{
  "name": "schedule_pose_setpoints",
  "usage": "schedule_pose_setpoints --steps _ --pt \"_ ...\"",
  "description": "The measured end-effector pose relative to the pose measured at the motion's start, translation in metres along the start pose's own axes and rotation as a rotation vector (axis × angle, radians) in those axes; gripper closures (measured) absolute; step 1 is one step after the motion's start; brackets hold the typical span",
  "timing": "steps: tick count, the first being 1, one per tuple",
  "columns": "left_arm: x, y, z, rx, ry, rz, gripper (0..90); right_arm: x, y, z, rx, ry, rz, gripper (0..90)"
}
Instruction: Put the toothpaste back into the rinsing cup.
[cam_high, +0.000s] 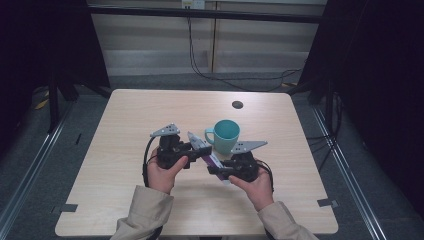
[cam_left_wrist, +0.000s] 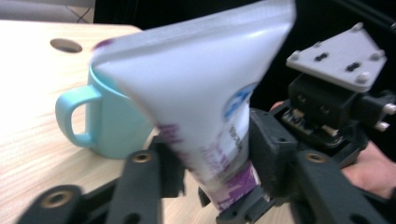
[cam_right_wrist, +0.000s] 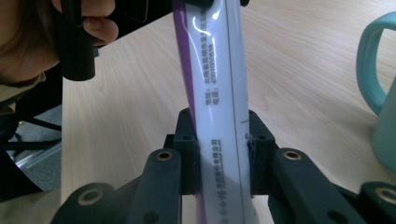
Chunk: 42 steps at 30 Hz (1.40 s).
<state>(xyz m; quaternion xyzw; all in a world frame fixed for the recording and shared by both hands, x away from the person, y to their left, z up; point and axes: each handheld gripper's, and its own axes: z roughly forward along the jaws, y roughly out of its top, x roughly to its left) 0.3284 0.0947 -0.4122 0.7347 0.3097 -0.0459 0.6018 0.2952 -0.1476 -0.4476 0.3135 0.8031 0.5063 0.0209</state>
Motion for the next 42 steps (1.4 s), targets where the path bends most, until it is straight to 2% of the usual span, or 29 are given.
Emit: schedule_pose_setpoints --steps 1,9,12,17,23,29,34,37,42 --pt "-0.003 0.000 -0.001 -0.014 -0.010 0.014 69.5 0.000 0.000 0.001 -0.011 0.005 0.004 70.1" --pt "-0.008 0.003 0.000 -0.025 -0.010 0.036 72.6 0.000 0.001 -0.002 -0.030 -0.003 -0.023 66.6" --pt "-0.009 0.003 0.000 0.005 0.025 0.074 73.3 -0.001 0.001 -0.004 -0.037 -0.008 -0.010 61.8" --pt "-0.005 0.002 -0.003 -0.003 0.034 0.067 73.6 -0.002 0.003 -0.008 -0.033 -0.018 -0.021 56.6" --pt "-0.005 0.005 -0.009 -0.016 0.053 0.078 73.6 -0.005 -0.003 -0.007 -0.009 -0.024 -0.033 56.2" --pt "-0.005 0.004 -0.011 -0.039 0.071 0.075 73.6 -0.001 -0.005 -0.001 -0.007 -0.025 -0.046 56.0" --pt "-0.006 0.005 -0.009 -0.052 0.072 0.076 73.7 0.003 -0.006 0.003 -0.001 0.005 -0.044 55.0" --pt "-0.008 0.005 -0.007 -0.073 0.079 0.074 73.8 0.008 -0.006 0.007 -0.001 0.015 -0.059 53.1" --pt "-0.008 0.005 -0.006 -0.075 0.078 0.076 74.0 0.012 -0.007 0.010 -0.001 0.024 -0.082 50.7"
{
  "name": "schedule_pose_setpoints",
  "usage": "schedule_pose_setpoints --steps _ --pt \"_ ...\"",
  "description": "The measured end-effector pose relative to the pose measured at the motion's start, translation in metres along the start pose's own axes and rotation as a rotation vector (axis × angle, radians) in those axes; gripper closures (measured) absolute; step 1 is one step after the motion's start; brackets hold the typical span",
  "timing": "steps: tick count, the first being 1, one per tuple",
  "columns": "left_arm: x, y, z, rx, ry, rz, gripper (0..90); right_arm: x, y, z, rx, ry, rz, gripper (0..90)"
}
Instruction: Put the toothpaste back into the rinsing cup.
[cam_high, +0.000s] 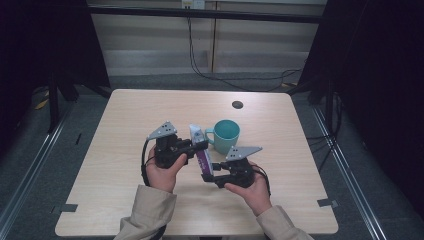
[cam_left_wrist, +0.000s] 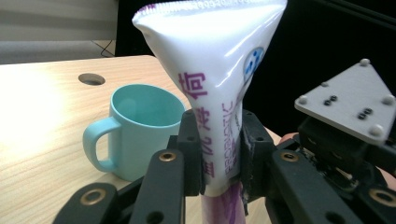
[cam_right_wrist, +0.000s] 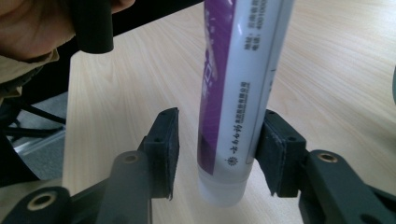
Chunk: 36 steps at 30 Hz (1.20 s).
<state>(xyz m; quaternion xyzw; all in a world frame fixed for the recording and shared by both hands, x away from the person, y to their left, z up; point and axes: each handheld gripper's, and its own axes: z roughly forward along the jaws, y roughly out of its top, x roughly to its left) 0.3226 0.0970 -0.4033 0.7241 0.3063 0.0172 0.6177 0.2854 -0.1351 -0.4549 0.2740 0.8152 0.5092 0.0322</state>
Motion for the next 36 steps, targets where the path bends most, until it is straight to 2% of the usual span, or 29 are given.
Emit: schedule_pose_setpoints --steps 3,6,10,15,20,22,26,32,33,36 --pt "0.000 0.000 0.000 -0.005 -0.008 -0.006 74.1 0.000 -0.002 -0.001 -0.011 0.004 0.010 48.0" --pt "0.000 0.001 -0.001 -0.012 -0.018 0.006 74.2 -0.002 -0.003 -0.004 -0.013 -0.002 0.018 42.7" --pt "-0.001 0.007 -0.007 -0.015 -0.013 0.027 74.2 -0.009 -0.009 -0.010 0.020 -0.050 0.005 33.2" --pt "0.001 0.011 -0.012 -0.011 0.000 0.039 74.2 -0.026 -0.031 -0.024 0.066 -0.121 0.035 23.8" --pt "0.003 0.010 -0.013 0.009 0.013 0.053 74.2 -0.031 -0.041 -0.031 0.074 -0.139 0.045 23.7" --pt "0.003 0.010 -0.013 0.009 0.012 0.054 74.2 -0.032 -0.043 -0.033 0.061 -0.139 0.050 23.7" --pt "0.001 0.011 -0.011 0.022 0.008 0.063 74.2 -0.030 -0.036 -0.037 0.031 -0.132 0.042 24.8" --pt "-0.003 0.011 -0.009 0.032 0.001 0.077 74.2 -0.024 -0.015 -0.039 -0.002 -0.114 0.026 27.0" --pt "-0.004 0.011 -0.008 0.037 0.003 0.079 74.2 -0.022 -0.008 -0.039 -0.011 -0.107 0.021 29.6" --pt "-0.004 0.009 -0.007 0.041 -0.006 0.078 74.2 -0.021 -0.002 -0.039 -0.024 -0.092 0.019 32.5"
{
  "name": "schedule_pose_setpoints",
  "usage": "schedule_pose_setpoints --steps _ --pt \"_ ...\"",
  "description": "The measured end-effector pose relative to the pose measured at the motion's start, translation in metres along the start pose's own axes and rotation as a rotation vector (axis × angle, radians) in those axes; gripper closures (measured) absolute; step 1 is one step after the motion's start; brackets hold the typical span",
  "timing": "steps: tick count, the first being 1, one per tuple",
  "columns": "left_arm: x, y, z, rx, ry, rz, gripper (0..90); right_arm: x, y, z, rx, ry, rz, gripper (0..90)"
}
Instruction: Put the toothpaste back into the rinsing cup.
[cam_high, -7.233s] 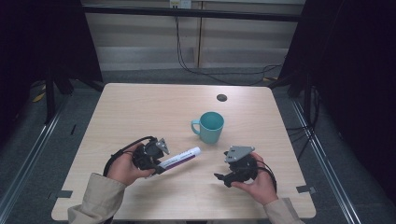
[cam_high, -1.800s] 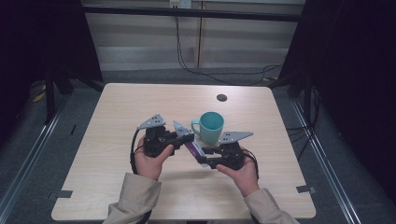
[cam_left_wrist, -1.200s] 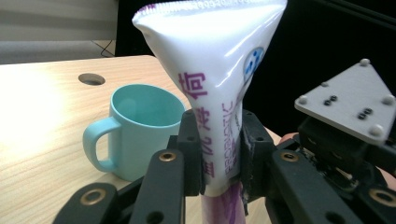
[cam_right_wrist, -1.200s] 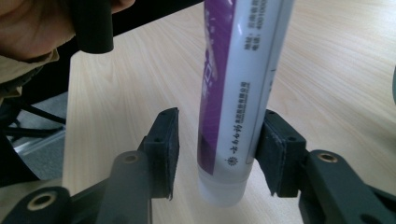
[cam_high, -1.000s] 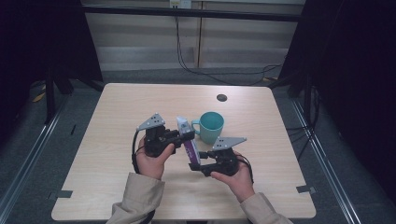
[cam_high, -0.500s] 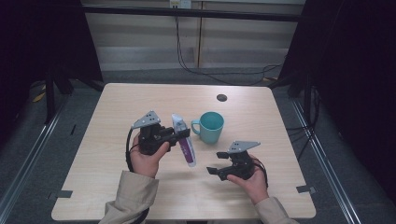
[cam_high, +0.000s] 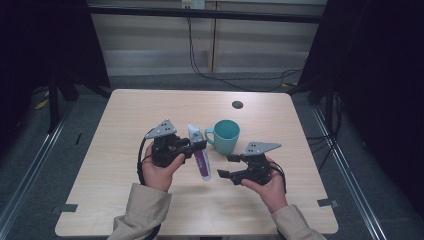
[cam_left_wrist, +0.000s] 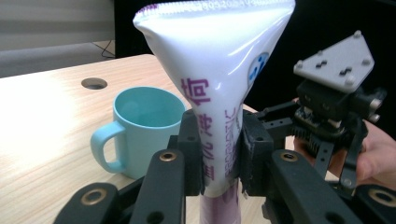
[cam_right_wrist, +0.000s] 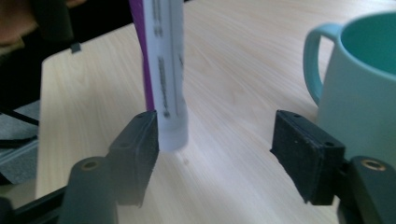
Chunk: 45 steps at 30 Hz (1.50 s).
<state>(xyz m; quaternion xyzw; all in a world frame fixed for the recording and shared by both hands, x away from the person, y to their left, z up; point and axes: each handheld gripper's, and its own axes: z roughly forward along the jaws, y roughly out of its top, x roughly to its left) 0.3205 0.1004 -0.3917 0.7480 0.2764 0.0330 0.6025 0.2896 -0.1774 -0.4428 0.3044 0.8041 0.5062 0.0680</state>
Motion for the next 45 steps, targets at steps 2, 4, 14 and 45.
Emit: schedule_pose_setpoints --steps 2,4,14,45 --pt "-0.001 0.000 0.002 0.003 -0.006 0.003 74.2 0.001 0.005 0.001 -0.015 0.013 0.006 34.9" --pt "-0.003 0.000 0.004 0.016 -0.003 0.010 74.2 0.003 0.010 0.002 -0.020 0.034 0.008 36.2" --pt "-0.013 -0.002 0.018 0.041 -0.043 0.023 74.2 0.012 0.034 0.011 -0.031 0.061 -0.003 43.3" --pt "0.009 -0.015 -0.003 0.045 0.063 0.046 21.6 -0.003 0.030 -0.004 -0.071 0.028 0.039 72.9"
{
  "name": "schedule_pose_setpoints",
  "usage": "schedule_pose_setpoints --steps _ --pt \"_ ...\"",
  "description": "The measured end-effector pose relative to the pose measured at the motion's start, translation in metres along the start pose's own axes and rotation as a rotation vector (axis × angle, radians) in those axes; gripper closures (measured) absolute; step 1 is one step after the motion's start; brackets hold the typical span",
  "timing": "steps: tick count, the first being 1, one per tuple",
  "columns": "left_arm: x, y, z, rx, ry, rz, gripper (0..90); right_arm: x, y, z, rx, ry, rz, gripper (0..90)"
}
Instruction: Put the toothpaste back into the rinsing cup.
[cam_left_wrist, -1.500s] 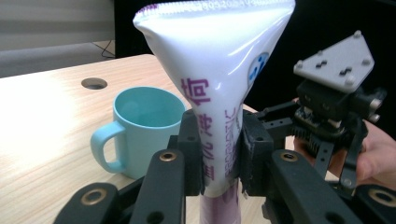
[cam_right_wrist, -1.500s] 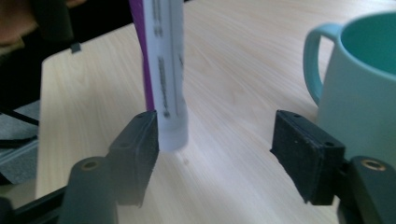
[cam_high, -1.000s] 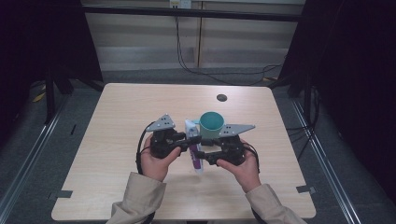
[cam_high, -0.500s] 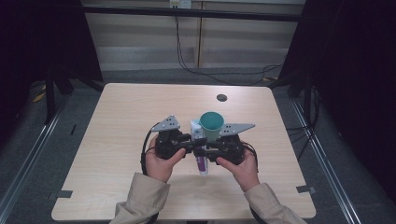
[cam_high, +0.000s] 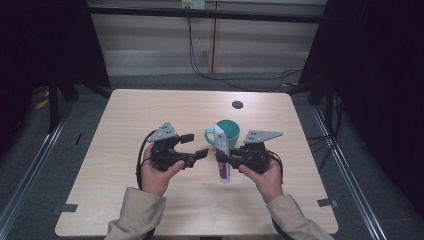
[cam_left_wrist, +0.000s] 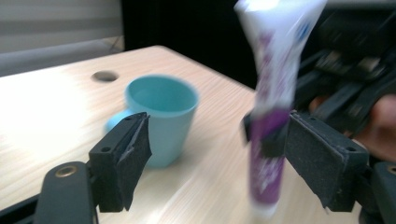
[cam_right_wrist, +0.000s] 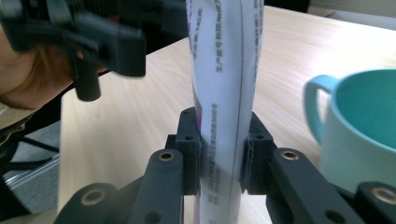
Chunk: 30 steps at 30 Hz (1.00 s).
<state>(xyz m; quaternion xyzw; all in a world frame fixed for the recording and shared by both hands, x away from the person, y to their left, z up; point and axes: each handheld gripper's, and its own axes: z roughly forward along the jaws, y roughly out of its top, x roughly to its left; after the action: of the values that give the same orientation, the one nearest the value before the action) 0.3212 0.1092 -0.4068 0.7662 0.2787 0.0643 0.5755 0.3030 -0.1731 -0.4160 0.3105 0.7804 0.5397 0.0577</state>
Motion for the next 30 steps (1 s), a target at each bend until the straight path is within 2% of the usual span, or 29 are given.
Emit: schedule_pose_setpoints --steps 2,7,14,16,23,25,30 --pt "0.002 -0.004 -0.001 0.010 0.009 0.000 20.6 -0.001 0.000 -0.001 -0.003 -0.004 0.002 72.9" --pt "0.010 -0.024 -0.002 0.077 0.055 0.011 17.1 -0.006 0.002 -0.004 -0.017 -0.026 0.003 72.8" --pt "0.013 -0.049 0.000 0.171 0.125 0.074 15.3 -0.011 0.010 -0.005 -0.044 -0.043 0.010 72.8" --pt "0.015 -0.057 -0.001 0.198 0.131 0.077 15.3 -0.013 0.013 -0.007 -0.051 -0.054 0.006 72.7" --pt "0.019 -0.069 -0.003 0.248 0.156 0.084 15.3 -0.018 0.018 -0.006 -0.057 -0.069 0.011 72.7" --pt "0.020 -0.072 -0.004 0.264 0.166 0.103 15.4 -0.020 0.019 -0.005 -0.063 -0.073 0.015 72.7" --pt "0.021 -0.081 -0.005 0.280 0.164 0.095 15.9 -0.025 0.027 -0.006 -0.084 -0.075 0.026 72.7"
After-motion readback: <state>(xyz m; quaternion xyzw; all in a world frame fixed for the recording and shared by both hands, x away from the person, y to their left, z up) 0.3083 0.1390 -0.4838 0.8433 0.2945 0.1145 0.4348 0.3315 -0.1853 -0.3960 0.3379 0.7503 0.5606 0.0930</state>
